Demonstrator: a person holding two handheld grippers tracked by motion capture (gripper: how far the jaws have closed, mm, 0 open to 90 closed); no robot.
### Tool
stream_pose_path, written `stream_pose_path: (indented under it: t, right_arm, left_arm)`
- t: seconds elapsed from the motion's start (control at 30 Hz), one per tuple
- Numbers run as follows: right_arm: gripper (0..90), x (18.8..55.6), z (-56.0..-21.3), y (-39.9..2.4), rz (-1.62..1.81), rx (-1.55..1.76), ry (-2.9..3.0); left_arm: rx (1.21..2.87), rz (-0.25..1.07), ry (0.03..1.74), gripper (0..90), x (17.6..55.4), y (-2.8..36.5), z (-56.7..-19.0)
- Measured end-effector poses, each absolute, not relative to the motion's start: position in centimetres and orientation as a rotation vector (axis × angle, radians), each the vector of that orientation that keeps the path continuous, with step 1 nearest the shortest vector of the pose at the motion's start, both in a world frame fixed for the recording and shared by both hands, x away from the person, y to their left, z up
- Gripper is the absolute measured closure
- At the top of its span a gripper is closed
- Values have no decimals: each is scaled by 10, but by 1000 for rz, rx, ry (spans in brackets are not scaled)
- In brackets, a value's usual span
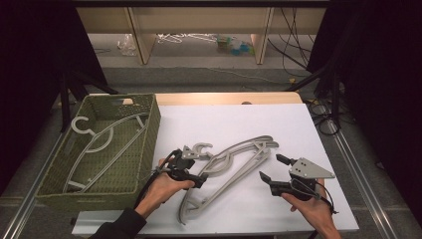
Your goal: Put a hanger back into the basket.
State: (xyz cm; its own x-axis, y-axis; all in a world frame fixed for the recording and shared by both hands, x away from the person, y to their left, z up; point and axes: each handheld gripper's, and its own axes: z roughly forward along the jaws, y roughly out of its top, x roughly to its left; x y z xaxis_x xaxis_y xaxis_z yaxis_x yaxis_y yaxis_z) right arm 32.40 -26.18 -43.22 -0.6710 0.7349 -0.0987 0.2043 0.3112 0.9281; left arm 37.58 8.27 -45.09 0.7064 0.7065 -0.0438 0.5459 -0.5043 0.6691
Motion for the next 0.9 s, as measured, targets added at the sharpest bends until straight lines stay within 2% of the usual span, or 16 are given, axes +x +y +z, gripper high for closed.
stream_pose_path:
  t: [0.4, 0.9]
  right_arm:
    - [206, 324, -434, -262, 1365, 831, 2086]
    - [205, 322, -434, -262, 1354, 849, 2100]
  left_arm:
    - [2243, 310, 976, 250, 383, 75, -466]
    - [2273, 281, 981, 335, 389, 72, -472]
